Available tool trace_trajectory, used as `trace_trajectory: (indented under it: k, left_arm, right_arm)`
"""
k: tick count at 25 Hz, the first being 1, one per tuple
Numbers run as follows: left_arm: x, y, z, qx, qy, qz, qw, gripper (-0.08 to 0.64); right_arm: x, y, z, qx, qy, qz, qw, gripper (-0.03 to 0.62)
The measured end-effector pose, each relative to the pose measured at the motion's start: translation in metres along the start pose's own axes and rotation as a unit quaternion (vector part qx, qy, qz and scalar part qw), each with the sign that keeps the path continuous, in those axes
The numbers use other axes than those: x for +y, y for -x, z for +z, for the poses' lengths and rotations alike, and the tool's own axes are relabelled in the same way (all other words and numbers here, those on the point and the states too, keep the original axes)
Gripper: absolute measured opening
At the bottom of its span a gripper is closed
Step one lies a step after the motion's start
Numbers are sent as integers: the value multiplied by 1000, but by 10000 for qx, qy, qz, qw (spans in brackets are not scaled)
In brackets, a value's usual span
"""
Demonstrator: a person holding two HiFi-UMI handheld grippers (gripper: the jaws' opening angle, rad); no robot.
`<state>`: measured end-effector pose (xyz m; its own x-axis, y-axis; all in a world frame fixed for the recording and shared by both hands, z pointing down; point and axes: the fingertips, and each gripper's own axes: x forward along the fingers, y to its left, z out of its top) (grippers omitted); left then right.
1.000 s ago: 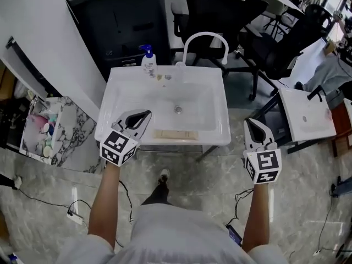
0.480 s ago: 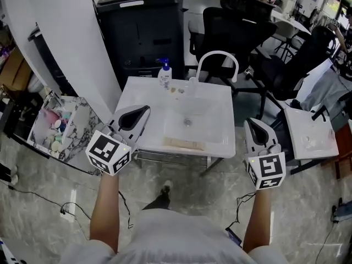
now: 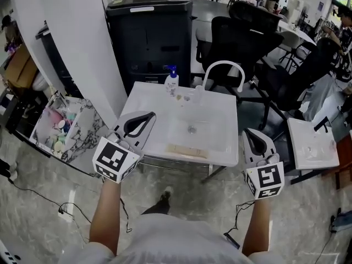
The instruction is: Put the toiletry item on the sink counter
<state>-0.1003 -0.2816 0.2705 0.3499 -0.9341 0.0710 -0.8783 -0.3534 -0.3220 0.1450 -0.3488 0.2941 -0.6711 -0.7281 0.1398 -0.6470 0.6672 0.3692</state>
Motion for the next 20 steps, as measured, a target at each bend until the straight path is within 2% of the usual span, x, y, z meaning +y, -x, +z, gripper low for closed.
trace_trajectory:
  k: [9, 20]
  left_arm:
    - [11, 0, -19, 142, 49, 147, 9998, 9]
    - [18, 0, -48, 397, 66, -69, 9992, 9]
  right_arm:
    - [9, -15, -6, 32, -47, 179, 9998, -5]
    - [30, -40, -22, 177, -44, 415, 9990, -5]
